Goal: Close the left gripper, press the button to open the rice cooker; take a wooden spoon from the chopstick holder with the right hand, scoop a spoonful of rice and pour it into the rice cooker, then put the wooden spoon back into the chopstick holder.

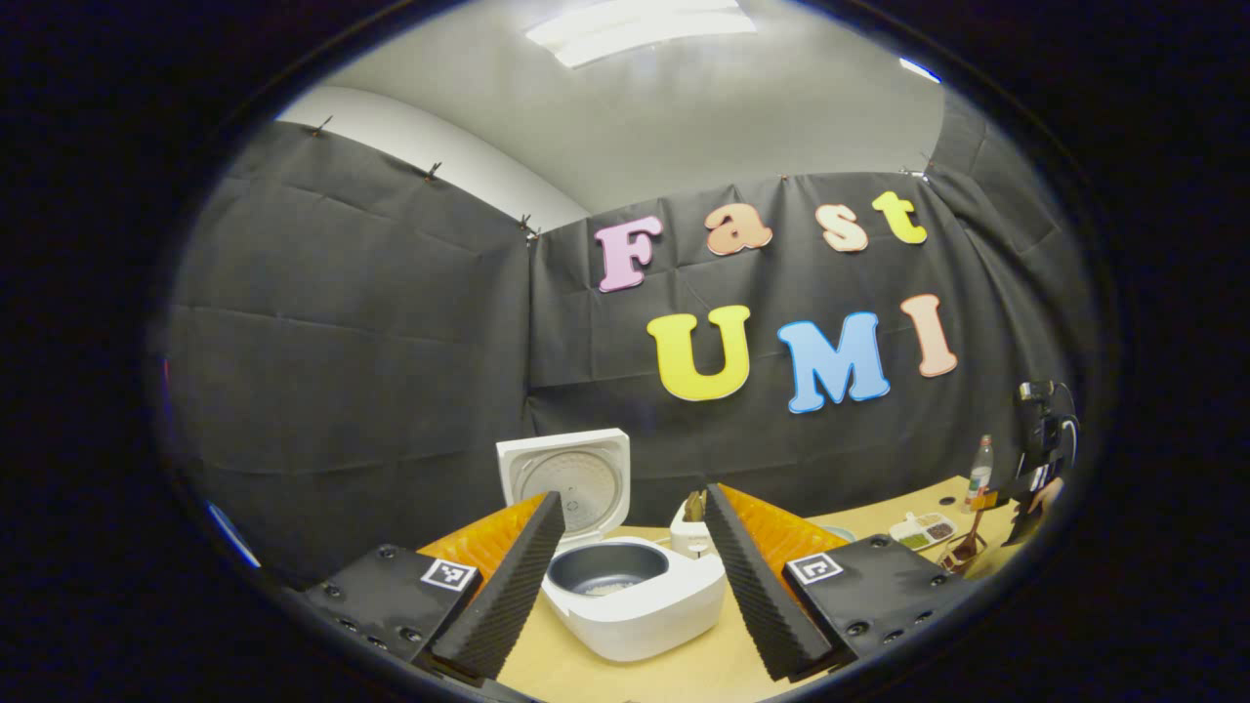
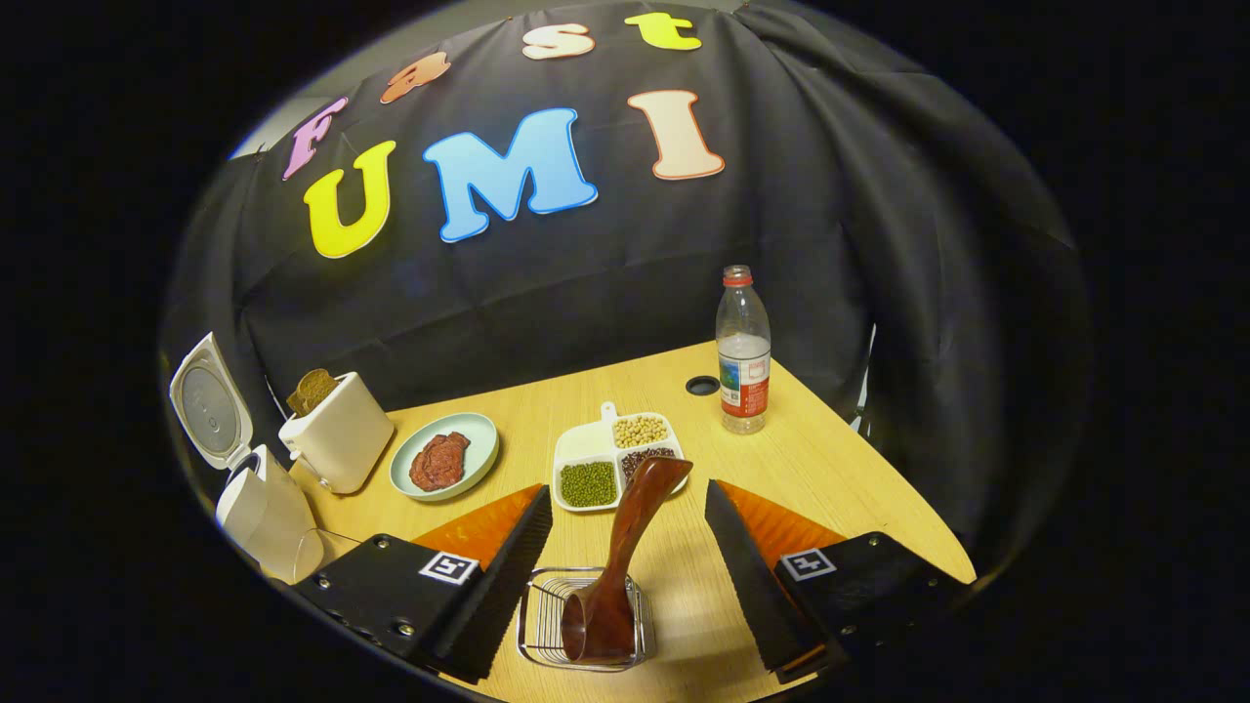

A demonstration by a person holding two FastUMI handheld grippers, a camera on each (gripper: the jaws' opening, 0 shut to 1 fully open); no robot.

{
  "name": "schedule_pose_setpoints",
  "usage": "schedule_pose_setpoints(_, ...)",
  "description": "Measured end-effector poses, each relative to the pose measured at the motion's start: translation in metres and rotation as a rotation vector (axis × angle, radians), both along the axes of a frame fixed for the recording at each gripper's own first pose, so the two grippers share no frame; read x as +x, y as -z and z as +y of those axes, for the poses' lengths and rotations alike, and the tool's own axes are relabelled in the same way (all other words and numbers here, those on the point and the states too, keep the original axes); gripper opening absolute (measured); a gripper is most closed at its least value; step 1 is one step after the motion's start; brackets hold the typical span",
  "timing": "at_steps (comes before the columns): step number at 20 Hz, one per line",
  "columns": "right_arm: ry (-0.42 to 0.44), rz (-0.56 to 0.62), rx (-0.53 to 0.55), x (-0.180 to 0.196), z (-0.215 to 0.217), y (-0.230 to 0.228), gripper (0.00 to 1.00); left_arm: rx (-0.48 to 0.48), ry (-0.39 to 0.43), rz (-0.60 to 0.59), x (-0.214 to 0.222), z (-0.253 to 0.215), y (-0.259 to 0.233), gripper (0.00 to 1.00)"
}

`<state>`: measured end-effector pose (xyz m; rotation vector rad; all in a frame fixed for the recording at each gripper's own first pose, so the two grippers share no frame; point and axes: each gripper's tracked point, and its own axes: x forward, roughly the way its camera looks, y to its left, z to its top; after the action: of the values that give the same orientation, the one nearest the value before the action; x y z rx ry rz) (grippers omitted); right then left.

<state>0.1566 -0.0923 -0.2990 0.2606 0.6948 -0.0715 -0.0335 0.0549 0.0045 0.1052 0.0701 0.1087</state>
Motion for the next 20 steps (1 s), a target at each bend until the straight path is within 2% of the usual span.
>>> schedule_pose_setpoints(2, -0.008, 0.038, 0.051, 0.002, 0.007, 0.01, 0.96, 0.013, -0.013, 0.007, -0.003, 0.002, 0.001, 1.0)
schedule_pose_setpoints(6, -0.005, 0.101, 0.101, 0.001, 0.01, 0.025, 0.74, 0.009, -0.033, 0.017, -0.006, 0.006, 0.005, 0.99)
schedule_pose_setpoints(7, 0.001, 0.107, 0.09, 0.0, 0.007, 0.026, 0.54, 0.006, -0.035, 0.018, -0.005, 0.006, 0.005, 1.0)
schedule_pose_setpoints(9, -0.01, 0.127, 0.125, 0.0, 0.012, 0.029, 0.34, 0.008, -0.041, 0.022, -0.007, 0.009, 0.008, 0.99)
schedule_pose_setpoints(10, -0.023, 0.15, 0.151, -0.004, 0.017, 0.031, 0.35, 0.009, -0.039, 0.021, -0.007, 0.008, 0.008, 0.99)
schedule_pose_setpoints(11, -0.035, 0.161, 0.158, -0.005, 0.02, 0.032, 0.36, 0.008, -0.035, 0.019, -0.006, 0.008, 0.007, 0.94)
schedule_pose_setpoints(12, -0.008, 0.156, 0.122, 0.0, 0.01, 0.041, 0.36, 0.008, -0.035, 0.017, -0.006, 0.009, 0.008, 0.94)
schedule_pose_setpoints(13, 0.004, 0.153, 0.144, -0.001, 0.011, 0.035, 0.13, 0.006, -0.036, 0.017, -0.006, 0.011, 0.008, 0.95)
schedule_pose_setpoints(14, -0.002, 0.156, 0.177, -0.004, 0.02, 0.029, 0.13, 0.0, -0.037, 0.017, -0.007, 0.014, 0.009, 0.99)
schedule_pose_setpoints(15, -0.008, 0.155, 0.165, -0.006, 0.022, 0.025, 0.13, -0.006, -0.037, 0.017, -0.007, 0.016, 0.009, 0.99)
schedule_pose_setpoints(20, -0.042, 0.072, 0.053, -0.011, 0.021, -0.011, 0.13, -0.022, -0.02, 0.008, -0.006, 0.03, 0.01, 0.98)
